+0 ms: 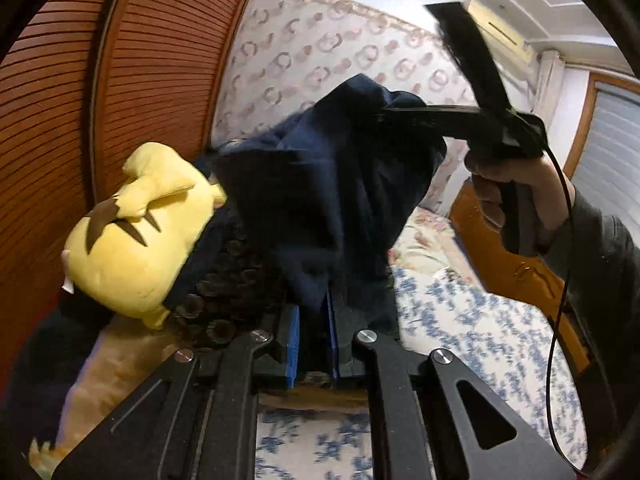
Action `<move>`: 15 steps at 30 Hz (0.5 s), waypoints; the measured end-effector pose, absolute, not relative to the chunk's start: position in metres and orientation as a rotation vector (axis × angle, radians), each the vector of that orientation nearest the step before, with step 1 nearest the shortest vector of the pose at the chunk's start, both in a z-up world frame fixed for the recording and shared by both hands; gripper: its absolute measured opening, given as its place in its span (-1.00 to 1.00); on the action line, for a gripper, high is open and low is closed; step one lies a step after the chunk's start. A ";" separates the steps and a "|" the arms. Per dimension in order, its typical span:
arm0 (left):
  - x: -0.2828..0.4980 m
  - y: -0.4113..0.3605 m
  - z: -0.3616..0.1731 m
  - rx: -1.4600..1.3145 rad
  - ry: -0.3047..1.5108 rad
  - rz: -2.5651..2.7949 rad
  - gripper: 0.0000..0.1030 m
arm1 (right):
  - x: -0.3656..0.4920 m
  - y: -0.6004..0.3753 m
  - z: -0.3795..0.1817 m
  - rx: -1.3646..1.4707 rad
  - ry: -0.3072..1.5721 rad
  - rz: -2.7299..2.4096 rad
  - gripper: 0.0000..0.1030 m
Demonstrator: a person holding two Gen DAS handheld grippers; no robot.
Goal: Fold small clothes
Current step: 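Carry the folded shirt with both grippers onto the patterned cloth stack, then release the shirt on the stack and withdraw both grippers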
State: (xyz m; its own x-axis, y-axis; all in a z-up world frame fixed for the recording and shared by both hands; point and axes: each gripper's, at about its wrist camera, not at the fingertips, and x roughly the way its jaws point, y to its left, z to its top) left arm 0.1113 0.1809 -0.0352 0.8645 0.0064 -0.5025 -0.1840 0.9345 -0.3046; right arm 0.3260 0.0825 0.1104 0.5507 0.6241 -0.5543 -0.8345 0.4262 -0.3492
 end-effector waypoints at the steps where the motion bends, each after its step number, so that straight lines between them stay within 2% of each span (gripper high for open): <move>1: 0.110 0.183 -0.037 -0.354 0.521 0.105 -0.76 | 0.332 0.091 0.108 -0.638 0.379 0.916 -0.49; 3: 0.106 0.186 -0.037 -0.355 0.520 0.105 -0.76 | 0.345 0.099 0.108 -0.606 0.395 0.880 -0.30; 5: 0.101 0.186 -0.036 -0.345 0.521 0.112 -0.75 | 0.341 0.098 0.112 -0.563 0.389 0.878 0.08; 7: 0.098 0.187 -0.036 -0.338 0.522 0.106 -0.69 | 0.342 0.096 0.115 -0.528 0.380 0.866 0.22; 10: 0.093 0.187 -0.033 -0.331 0.513 0.102 -0.39 | 0.334 0.091 0.113 -0.495 0.388 0.874 0.23; 13: 0.089 0.183 -0.027 -0.308 0.498 0.093 -0.21 | 0.324 0.086 0.103 -0.459 0.402 0.875 0.23; 15: 0.088 0.177 -0.022 -0.281 0.498 0.085 -0.17 | 0.319 0.084 0.097 -0.448 0.403 0.871 0.23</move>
